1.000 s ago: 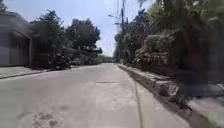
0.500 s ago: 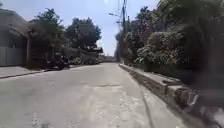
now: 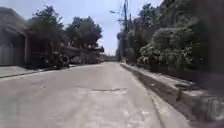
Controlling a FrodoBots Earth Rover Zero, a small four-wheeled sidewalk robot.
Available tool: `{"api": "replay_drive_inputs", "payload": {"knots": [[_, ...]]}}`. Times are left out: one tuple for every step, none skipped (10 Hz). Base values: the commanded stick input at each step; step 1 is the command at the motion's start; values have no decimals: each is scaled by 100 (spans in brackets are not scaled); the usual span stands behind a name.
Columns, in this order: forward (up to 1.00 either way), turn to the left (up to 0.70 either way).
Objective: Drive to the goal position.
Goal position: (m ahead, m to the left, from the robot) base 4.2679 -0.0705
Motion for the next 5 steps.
{"api": "replay_drive_inputs", "payload": {"knots": [[85, -34], [85, -32], [85, -8], [85, 0], [85, 0]]}}
